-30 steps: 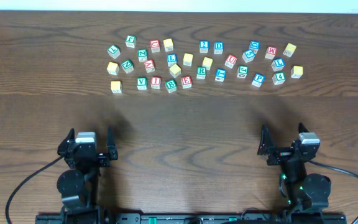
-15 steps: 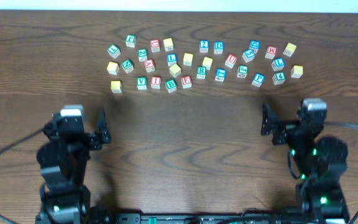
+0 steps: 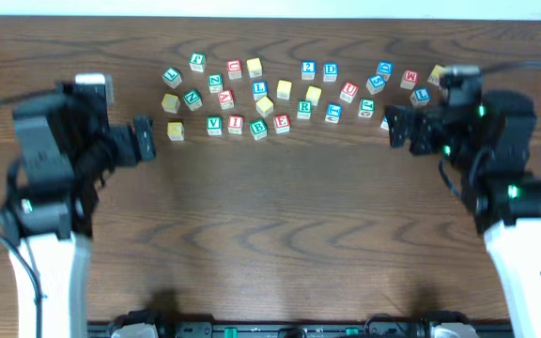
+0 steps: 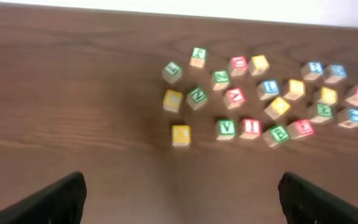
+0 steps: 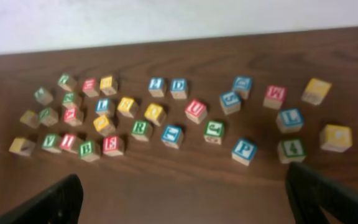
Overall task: Spell out NEURIPS
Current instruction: 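Reach the left gripper over the green N block at the cluster's left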
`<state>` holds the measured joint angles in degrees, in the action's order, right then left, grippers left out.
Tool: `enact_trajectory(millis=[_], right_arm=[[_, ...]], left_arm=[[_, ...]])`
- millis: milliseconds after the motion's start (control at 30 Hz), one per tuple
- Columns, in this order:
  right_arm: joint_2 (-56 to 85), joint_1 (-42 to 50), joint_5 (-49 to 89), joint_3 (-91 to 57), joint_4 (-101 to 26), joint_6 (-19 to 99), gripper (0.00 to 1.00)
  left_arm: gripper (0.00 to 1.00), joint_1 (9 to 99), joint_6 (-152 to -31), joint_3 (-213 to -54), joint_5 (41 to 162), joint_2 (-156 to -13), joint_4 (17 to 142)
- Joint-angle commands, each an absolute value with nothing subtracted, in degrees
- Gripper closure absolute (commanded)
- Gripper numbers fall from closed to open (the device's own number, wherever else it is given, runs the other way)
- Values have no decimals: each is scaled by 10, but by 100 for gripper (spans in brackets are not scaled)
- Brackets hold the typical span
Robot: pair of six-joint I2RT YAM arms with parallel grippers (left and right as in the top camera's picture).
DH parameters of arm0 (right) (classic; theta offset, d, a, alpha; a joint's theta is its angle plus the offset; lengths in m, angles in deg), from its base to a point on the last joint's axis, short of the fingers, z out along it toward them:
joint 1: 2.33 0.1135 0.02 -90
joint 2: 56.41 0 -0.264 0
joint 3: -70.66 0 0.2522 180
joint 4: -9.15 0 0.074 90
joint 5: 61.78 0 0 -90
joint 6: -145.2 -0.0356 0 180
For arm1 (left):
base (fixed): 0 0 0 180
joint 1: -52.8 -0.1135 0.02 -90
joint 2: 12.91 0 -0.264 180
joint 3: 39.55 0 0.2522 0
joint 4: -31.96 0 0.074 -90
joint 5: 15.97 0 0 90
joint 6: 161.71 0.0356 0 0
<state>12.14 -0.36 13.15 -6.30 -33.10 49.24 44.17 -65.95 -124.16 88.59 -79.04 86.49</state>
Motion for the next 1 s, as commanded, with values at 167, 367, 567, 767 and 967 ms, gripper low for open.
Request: enact_trajectory(millis=[167,367,567,767,967], right_arm=[[260,-8,90,-204,-425,532,1],[324,-8,66,-242,-449,532,1],[328,-8,91,-241,-445,532,1],[329,-8,90,-241,-448,532,1],[329,-8,90,-240,-459,532,1]], left_arm=[[2,483,-666,-1458,914,-984,985],[2,524,-664,-1530,913,-1103,1025],[2,527,-664,-1530,914,-1157,1018],[2,532,-595,-1527,913,-1205,972],[1,558,-542,-1527,813,-1259,902]])
